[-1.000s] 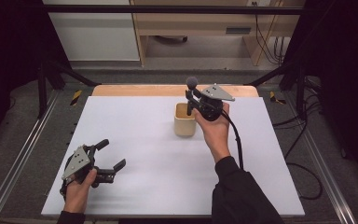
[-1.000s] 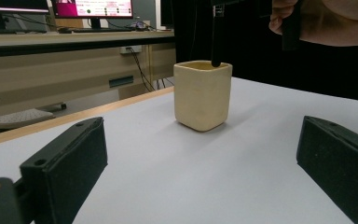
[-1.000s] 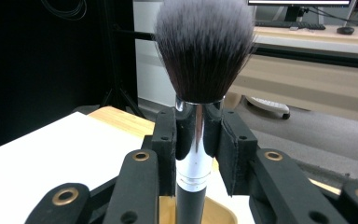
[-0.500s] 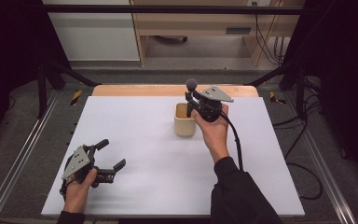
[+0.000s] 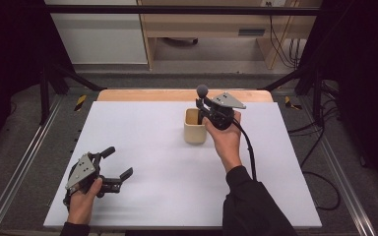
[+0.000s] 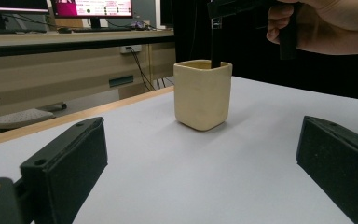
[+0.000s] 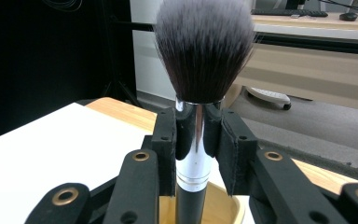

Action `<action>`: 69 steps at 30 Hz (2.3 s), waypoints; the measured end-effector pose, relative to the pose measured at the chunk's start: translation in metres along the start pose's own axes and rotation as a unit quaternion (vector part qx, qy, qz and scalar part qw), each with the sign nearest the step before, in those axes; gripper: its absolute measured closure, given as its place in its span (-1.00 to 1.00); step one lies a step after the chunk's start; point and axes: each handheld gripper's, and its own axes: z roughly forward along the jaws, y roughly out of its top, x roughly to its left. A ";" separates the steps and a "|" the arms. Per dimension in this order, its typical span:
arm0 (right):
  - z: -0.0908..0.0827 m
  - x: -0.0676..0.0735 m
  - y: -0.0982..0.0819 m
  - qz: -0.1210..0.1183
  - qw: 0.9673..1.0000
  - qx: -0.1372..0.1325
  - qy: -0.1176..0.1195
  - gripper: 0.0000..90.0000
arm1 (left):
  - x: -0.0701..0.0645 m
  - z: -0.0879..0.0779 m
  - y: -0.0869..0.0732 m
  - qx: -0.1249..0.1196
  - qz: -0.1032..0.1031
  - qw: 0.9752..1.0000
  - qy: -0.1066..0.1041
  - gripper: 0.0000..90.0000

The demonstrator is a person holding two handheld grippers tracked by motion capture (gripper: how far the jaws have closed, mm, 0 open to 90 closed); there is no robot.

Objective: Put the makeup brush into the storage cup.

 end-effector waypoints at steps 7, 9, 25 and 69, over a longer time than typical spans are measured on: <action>0.002 0.003 -0.003 -0.004 1.000 0.006 0.003 0.56 | 0.000 0.000 0.000 0.000 0.000 1.000 0.000 -0.97; 0.003 0.004 -0.003 -0.004 1.000 0.005 0.003 0.56 | 0.000 0.000 0.000 0.000 0.000 1.000 0.000 -0.97; 0.007 0.006 -0.008 -0.007 1.000 0.016 0.002 0.56 | 0.000 0.000 0.001 0.001 0.001 1.000 0.000 -0.97; -0.038 0.020 0.009 -0.017 0.998 0.053 0.031 -0.92 | 0.000 0.000 -0.001 0.003 0.002 1.000 0.002 -0.97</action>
